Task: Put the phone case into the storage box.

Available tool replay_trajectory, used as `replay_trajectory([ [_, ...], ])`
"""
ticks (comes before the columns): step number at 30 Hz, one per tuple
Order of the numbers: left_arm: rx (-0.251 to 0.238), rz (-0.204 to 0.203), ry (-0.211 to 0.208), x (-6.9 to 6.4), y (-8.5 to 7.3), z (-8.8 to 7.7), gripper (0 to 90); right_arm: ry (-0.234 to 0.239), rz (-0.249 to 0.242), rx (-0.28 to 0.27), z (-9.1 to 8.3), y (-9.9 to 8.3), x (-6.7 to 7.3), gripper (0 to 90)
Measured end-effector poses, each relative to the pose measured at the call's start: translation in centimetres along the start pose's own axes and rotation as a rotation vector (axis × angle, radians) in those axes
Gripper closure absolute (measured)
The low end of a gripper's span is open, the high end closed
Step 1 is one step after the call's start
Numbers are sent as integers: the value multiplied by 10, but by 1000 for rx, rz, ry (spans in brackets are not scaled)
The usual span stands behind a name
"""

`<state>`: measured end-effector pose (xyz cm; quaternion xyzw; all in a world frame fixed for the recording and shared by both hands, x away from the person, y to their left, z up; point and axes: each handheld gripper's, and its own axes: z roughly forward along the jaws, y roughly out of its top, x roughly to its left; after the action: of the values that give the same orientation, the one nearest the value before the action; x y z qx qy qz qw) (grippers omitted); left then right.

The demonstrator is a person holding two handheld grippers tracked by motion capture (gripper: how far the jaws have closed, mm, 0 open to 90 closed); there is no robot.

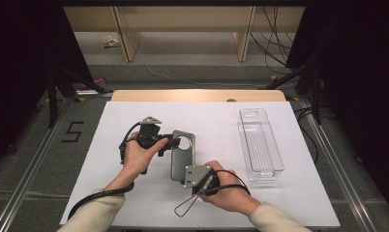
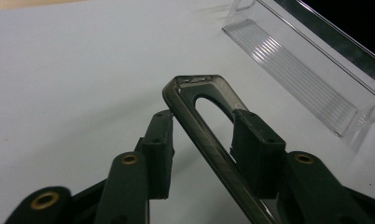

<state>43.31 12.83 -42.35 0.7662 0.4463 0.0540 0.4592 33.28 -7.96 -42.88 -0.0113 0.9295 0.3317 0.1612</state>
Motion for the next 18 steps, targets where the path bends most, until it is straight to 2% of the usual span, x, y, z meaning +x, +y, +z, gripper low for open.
replay_trajectory([
  [5, -8, -17, -10, -1, -1, 0, 627, -8, -9, 4, 2, -1, 1, 895],
  [7, -12, -21, -16, -2, -1, 0, 641, 11, -10, 14, 2, -1, 1, 895],
  [10, -19, -31, -25, -5, 0, -1, 675, 13, -20, 21, 5, -2, 1, 895],
  [18, -68, -35, -47, -16, 1, -5, 733, 14, -16, 46, 10, -4, 2, 895],
])
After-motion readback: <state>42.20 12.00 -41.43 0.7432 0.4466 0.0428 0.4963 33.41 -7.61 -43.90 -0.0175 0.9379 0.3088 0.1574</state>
